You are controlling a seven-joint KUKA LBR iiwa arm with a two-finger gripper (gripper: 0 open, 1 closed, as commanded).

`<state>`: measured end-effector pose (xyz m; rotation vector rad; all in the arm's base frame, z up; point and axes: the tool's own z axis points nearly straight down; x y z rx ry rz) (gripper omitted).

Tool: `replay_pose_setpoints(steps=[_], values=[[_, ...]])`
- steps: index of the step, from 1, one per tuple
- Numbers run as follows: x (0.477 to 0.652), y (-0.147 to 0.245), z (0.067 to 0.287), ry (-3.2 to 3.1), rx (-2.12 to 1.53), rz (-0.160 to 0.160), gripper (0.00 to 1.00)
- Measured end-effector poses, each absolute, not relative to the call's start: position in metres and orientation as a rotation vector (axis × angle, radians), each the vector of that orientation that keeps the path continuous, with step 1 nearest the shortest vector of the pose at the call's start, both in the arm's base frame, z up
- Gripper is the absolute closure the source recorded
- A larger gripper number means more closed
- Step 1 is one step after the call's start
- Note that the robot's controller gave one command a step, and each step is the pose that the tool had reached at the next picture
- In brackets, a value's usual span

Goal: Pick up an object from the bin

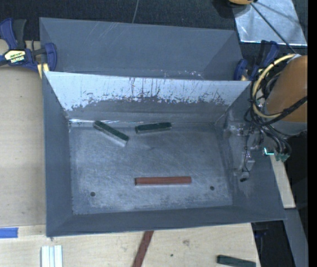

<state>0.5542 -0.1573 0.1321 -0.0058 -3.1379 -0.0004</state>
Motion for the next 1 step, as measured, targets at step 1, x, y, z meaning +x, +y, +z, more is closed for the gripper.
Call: replay_pose_setpoints(steps=[1], values=[[0.5565,-0.1569,0.136,-3.145,-0.001,0.002,0.0]])
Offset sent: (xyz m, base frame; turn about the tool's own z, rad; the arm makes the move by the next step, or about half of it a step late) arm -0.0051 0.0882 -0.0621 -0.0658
